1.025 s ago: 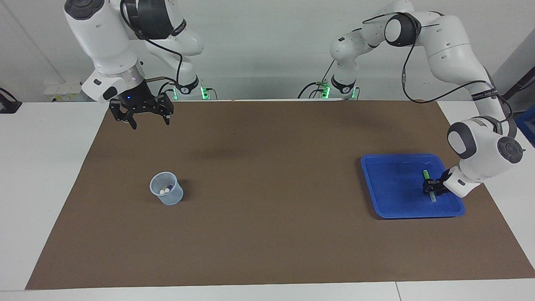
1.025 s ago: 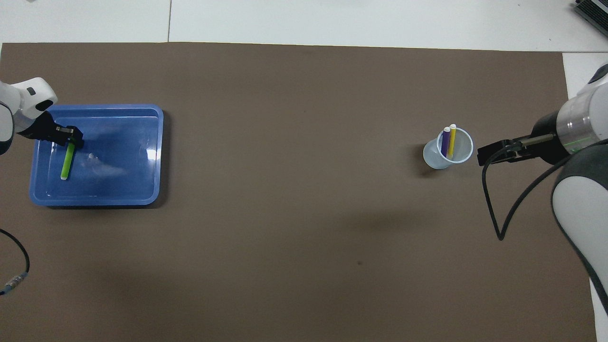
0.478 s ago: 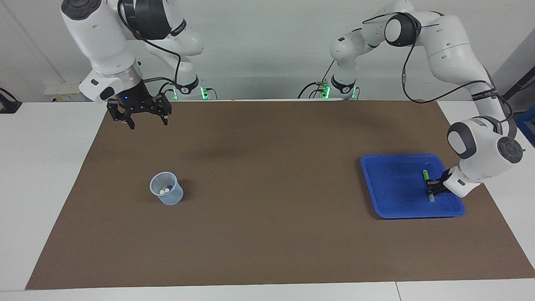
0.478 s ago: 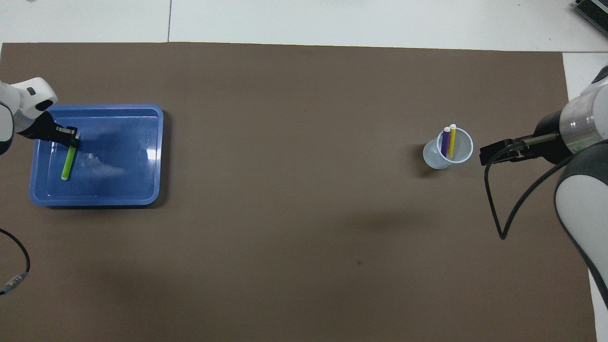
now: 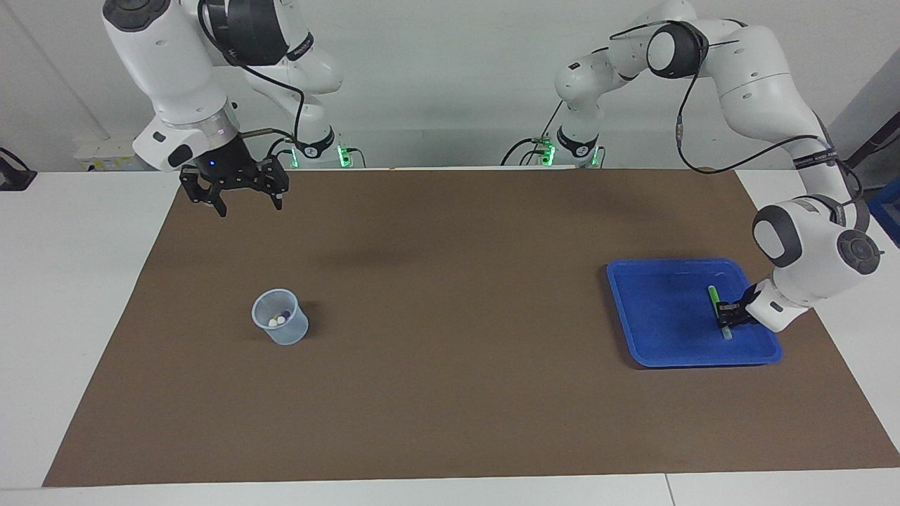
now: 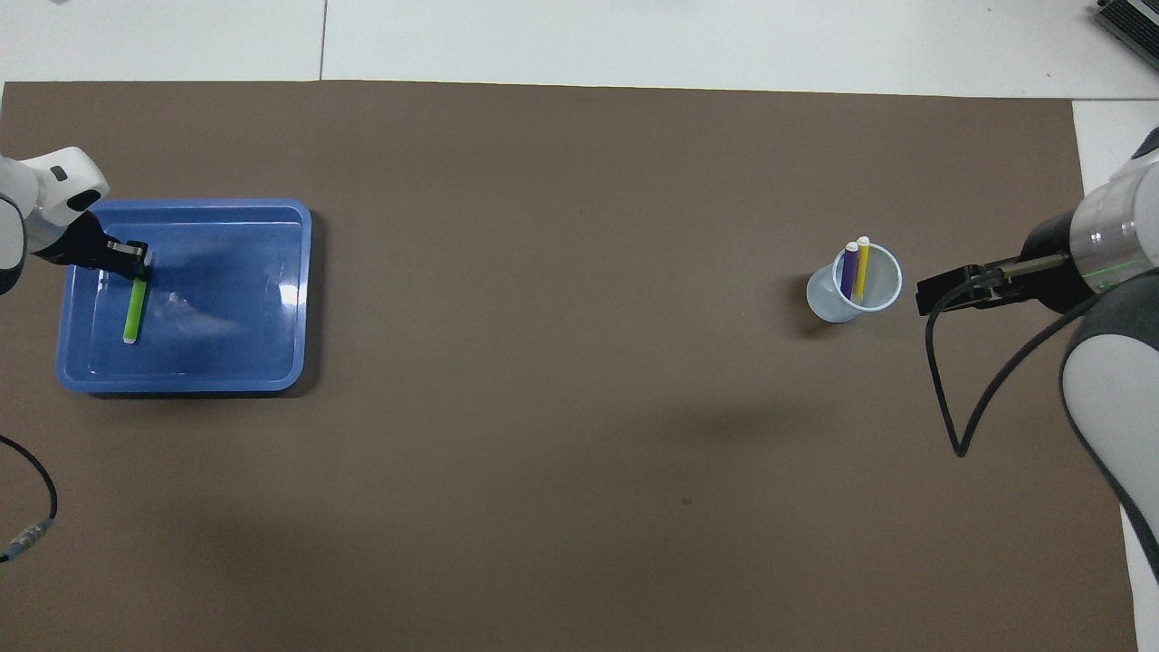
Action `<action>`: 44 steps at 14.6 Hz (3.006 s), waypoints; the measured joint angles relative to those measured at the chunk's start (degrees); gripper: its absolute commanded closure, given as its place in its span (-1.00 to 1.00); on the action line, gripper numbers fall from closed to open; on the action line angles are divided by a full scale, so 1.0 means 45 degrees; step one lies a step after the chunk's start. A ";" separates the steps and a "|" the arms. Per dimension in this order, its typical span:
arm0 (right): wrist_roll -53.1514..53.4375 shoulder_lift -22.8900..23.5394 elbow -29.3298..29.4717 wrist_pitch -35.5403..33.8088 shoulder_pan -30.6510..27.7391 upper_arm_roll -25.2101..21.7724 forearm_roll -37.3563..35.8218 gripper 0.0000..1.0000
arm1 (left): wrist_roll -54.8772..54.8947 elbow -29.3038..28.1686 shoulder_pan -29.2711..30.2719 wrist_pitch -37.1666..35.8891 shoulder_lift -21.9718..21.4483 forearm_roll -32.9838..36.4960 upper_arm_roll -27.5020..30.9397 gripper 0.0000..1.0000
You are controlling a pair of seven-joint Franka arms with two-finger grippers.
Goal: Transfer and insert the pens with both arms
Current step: 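Grasp and lift the green pen with the left gripper, then carry the green pen toward center while the right gripper approaches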
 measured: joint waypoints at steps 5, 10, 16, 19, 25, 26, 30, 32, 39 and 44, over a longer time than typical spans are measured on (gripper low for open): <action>0.0000 -0.0002 0.0000 0.0000 0.0000 0.0003 0.0000 -1.00 | 0.0000 0.0639 -0.0002 -0.1711 -0.0007 -0.0830 -0.0074 1.00; 0.0000 -0.0003 0.0000 -0.0017 0.0000 0.0004 0.0000 -1.00 | -0.0002 0.0983 -0.0003 -0.2431 -0.0015 -0.1217 -0.0100 1.00; 0.0000 -0.0055 -0.0002 -0.0301 0.0054 0.0165 0.0315 -0.97 | -0.2543 0.1112 -0.0037 -0.4095 -0.0250 -0.2899 -0.0209 1.00; 0.0596 -0.0060 -0.0032 -0.0237 0.0241 0.0227 0.1225 -0.90 | -0.5470 0.1113 -0.0367 -0.4500 -0.0369 -0.4003 -0.0310 1.00; 0.4186 -0.0094 -0.0434 0.1093 0.1071 0.0299 0.2385 -0.90 | -0.9930 0.1057 -0.1275 -0.4893 -0.0498 -0.5639 -0.0365 1.00; 0.4801 -0.0098 -0.0575 0.1445 0.1380 0.0314 0.2467 -0.90 | -1.0512 0.1026 -0.1341 -0.4920 -0.0504 -0.5934 -0.0365 1.00; 0.5489 -0.0090 -0.1298 0.3024 0.1941 0.0349 0.4098 -0.94 | -1.2530 0.0899 -0.1710 -0.4926 -0.0551 -0.7255 -0.0375 1.00; 0.5489 0.0008 -0.1677 0.4008 0.1982 0.0346 0.4952 -0.94 | -1.3296 0.0899 -0.1934 -0.4921 -0.0559 -0.7963 -0.0374 1.00; 0.7252 0.1309 -0.1856 0.7819 0.3756 0.0364 0.6171 -0.94 | -1.5364 -0.0047 -0.2585 -0.4421 -0.0848 -1.0632 -0.0379 1.00; 0.7081 0.2240 -0.1572 0.9054 0.4449 0.0365 0.6185 -0.73 | -1.6146 -0.1032 -0.3427 -0.3205 -0.1224 -1.2321 -0.0388 1.00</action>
